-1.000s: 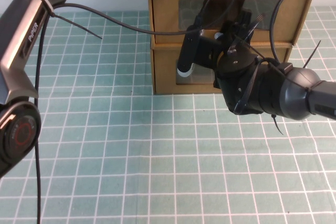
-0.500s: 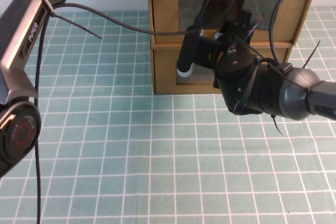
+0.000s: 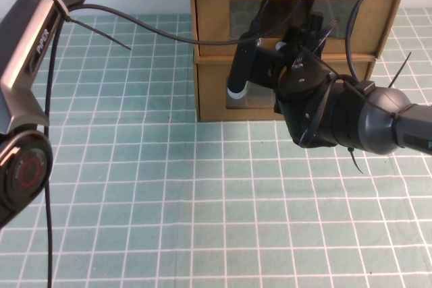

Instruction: Open the shoe box

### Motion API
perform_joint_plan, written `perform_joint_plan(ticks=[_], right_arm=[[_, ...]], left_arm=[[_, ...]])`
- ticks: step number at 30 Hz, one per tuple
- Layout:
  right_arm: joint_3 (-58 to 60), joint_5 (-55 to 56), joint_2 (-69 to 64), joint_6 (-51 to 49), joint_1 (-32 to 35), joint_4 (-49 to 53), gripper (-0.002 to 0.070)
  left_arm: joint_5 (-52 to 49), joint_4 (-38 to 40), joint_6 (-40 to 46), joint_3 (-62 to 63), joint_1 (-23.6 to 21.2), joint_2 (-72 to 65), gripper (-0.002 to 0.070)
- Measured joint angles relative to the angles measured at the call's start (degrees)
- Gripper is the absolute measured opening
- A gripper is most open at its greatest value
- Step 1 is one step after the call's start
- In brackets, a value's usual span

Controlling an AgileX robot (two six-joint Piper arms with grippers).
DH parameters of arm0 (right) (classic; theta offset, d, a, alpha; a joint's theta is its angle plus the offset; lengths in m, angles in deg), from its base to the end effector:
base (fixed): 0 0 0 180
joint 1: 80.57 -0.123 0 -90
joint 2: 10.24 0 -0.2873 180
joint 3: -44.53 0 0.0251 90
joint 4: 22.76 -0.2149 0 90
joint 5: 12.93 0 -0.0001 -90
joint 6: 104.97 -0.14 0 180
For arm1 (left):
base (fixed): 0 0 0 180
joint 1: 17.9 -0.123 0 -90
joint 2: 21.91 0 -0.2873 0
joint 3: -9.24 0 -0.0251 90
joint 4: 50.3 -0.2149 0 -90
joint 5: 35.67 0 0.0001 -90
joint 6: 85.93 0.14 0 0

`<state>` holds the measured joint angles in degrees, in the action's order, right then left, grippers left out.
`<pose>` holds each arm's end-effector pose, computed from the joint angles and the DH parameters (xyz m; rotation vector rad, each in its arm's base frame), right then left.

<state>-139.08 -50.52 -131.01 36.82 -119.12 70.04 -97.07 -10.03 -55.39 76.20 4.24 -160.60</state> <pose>0.4053 0.2138 0.2472 -1.1437 1.6503 -0.8421 0.4378 -0.2639 0.3357 0.8977 1.9901 -0.7967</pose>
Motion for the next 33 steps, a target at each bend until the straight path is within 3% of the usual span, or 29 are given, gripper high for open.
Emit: perform_joint_plan(ticks=[20, 26, 33], right_arm=[[-0.3, -3.9, -0.2, -2.6, -1.5, -0.5, 0.0354], [-0.7, -4.3, -0.2, -4.3, -1.7, -3.4, 0.0485], [-0.8, -3.9, 0.0, -4.0, -2.2, -5.1, 0.051]], left_arm=[[-0.1, 0.0, 0.0, 0.0, 0.0, 0.0, -0.0007], [-0.1, 0.0, 0.0, 0.0, 0.0, 0.0, -0.0007], [-0.2, 0.1, 0.0, 0.0, 0.0, 0.0, -0.0007]])
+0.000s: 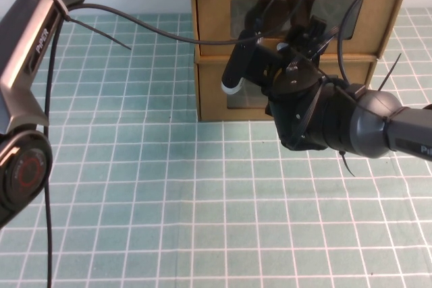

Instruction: Open the shoe box

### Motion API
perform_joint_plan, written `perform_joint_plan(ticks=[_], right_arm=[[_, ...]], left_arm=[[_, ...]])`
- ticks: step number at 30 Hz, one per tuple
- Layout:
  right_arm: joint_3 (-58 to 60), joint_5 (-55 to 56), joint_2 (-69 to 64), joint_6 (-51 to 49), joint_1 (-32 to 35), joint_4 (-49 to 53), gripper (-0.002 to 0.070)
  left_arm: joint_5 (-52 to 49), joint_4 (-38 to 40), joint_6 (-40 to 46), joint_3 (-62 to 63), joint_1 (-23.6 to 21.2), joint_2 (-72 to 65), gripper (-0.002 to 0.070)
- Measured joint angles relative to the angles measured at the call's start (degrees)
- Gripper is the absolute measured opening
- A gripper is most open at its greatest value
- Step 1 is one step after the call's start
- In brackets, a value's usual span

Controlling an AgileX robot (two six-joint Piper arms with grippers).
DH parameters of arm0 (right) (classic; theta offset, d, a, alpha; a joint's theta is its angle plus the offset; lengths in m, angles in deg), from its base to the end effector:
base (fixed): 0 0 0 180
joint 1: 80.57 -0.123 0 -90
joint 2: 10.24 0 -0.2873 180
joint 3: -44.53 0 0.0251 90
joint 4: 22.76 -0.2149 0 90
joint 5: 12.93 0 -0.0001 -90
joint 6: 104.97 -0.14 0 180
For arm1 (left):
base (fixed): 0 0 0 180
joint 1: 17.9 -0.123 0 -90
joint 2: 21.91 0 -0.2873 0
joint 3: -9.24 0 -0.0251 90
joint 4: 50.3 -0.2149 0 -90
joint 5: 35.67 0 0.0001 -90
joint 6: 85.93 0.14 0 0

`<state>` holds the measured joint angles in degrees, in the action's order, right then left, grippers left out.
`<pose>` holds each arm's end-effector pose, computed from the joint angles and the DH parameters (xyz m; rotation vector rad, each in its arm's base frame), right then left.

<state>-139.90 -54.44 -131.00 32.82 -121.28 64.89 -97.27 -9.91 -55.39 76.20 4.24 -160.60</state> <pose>0.3962 0.2185 0.2472 -1.0090 1.7498 -0.7858 0.4373 -0.2641 0.3356 0.8999 1.9917 -0.8002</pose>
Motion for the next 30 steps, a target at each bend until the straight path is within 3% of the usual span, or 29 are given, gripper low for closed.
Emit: perform_joint_plan(ticks=[15, 22, 30], right_arm=[[0.0, -1.7, 0.3, 0.0, -0.8, -1.7, 0.0426], [0.0, -1.9, 0.3, -0.1, -0.8, -2.3, 0.0339], [0.0, -5.5, 0.3, -5.4, -0.8, 0.1, 0.029]], left_arm=[[-0.1, 0.0, 0.0, 0.0, 0.0, 0.0, -0.0007], [-0.1, 0.0, -0.2, 0.0, 0.0, 0.0, -0.0007], [-0.1, 0.0, -0.2, 0.0, 0.0, 0.0, -0.0007]])
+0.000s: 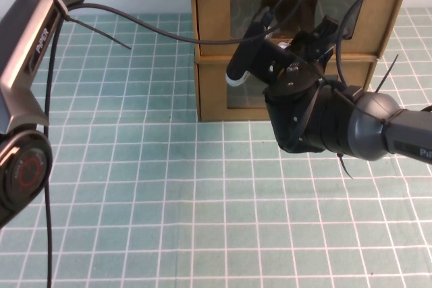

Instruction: Open the shoe box

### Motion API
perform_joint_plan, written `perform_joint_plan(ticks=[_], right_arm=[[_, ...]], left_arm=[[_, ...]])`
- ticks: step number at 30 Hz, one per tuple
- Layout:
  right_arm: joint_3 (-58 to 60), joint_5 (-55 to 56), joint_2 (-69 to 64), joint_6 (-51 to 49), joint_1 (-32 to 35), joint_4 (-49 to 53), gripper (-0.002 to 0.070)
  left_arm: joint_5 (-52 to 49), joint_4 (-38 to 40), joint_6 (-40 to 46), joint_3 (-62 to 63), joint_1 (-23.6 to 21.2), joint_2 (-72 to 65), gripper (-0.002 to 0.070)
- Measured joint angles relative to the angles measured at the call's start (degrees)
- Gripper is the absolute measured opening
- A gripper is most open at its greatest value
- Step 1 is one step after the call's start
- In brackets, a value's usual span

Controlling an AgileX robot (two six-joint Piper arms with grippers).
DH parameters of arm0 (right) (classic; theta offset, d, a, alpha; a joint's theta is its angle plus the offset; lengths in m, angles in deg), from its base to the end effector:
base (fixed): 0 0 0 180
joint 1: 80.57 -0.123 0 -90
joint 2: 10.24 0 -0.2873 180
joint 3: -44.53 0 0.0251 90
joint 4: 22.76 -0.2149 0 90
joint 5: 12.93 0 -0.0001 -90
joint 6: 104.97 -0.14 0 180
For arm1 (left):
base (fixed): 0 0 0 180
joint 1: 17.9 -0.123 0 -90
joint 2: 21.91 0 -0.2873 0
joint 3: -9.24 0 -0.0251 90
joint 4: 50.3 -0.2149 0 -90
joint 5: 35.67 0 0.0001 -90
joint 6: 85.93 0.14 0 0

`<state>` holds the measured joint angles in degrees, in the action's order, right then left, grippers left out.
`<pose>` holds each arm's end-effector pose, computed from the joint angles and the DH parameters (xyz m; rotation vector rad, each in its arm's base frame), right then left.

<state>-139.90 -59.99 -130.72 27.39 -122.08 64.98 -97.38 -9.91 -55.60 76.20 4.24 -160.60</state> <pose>0.3927 0.2107 0.2533 -0.8646 1.7914 -0.8127 0.4371 -0.2641 0.3354 0.8980 1.9951 -0.8028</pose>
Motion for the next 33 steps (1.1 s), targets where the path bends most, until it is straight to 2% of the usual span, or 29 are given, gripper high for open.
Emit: perform_joint_plan(ticks=[11, 29, 31, 33], right_arm=[[0.0, 2.0, 0.0, -4.7, 0.0, 0.3, 0.0288], [0.0, 3.9, -0.9, -5.8, 0.6, 4.6, 0.0286], [0.0, 3.8, -1.0, -5.8, 0.6, 4.6, 0.027], [0.0, 3.8, -1.0, -5.8, 0.6, 4.6, 0.0213]], left_arm=[[0.0, 0.0, 0.0, 0.0, 0.0, 0.0, -0.0007], [0.5, 0.0, 0.0, 0.0, 0.0, 0.0, -0.0007], [0.5, 0.0, 0.0, 0.0, 0.0, 0.0, -0.0007], [0.5, 0.0, 0.0, 0.0, 0.0, 0.0, -0.0007]])
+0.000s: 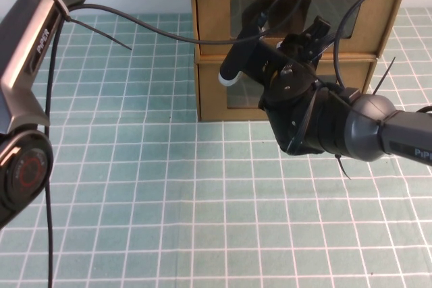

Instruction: Open the shoe box

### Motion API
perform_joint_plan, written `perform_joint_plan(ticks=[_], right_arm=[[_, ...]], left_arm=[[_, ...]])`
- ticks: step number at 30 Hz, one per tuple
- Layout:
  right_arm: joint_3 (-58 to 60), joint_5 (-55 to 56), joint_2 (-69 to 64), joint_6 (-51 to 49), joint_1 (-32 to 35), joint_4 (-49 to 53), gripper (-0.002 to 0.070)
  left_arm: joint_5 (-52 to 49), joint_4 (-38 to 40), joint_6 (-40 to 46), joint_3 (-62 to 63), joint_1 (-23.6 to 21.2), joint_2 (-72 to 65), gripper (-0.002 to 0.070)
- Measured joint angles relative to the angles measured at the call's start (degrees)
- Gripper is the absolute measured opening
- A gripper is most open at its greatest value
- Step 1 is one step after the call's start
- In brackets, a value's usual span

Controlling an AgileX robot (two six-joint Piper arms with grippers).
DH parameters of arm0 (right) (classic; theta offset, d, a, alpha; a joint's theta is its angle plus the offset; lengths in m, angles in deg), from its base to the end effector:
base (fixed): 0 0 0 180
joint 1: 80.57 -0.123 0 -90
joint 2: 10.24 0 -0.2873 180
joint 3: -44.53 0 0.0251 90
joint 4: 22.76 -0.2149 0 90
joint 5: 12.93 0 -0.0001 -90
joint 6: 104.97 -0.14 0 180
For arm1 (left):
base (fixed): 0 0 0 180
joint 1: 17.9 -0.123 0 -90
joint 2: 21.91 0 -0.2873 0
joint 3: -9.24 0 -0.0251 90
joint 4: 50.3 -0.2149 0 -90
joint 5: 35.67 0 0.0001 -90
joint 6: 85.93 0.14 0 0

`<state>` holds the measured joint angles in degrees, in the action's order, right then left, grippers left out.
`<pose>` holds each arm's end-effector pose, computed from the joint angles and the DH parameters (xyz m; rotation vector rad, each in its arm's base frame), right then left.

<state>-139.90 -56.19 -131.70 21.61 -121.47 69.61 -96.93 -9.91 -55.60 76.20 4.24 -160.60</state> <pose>0.3994 0.2191 0.2500 -0.8599 1.7511 -0.7377 0.4379 -0.2641 0.3361 0.8918 1.9901 -0.8006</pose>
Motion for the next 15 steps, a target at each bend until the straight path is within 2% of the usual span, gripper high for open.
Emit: perform_joint_plan(ticks=[2, 3, 15], right_arm=[[0.0, -0.2, -0.1, -0.1, 0.1, 0.8, 0.0121], [0.0, -0.2, -0.1, -0.1, 0.1, 0.9, 0.0111], [0.0, 0.2, -0.1, -0.1, 0.2, 1.0, 0.0113]], left_arm=[[0.0, 0.0, 0.0, 0.0, 0.0, 0.0, -0.0007], [0.0, 0.1, 0.0, 0.0, 0.0, 0.0, -0.0007], [0.0, 0.2, 0.1, 0.0, -0.1, 0.0, -0.0007]])
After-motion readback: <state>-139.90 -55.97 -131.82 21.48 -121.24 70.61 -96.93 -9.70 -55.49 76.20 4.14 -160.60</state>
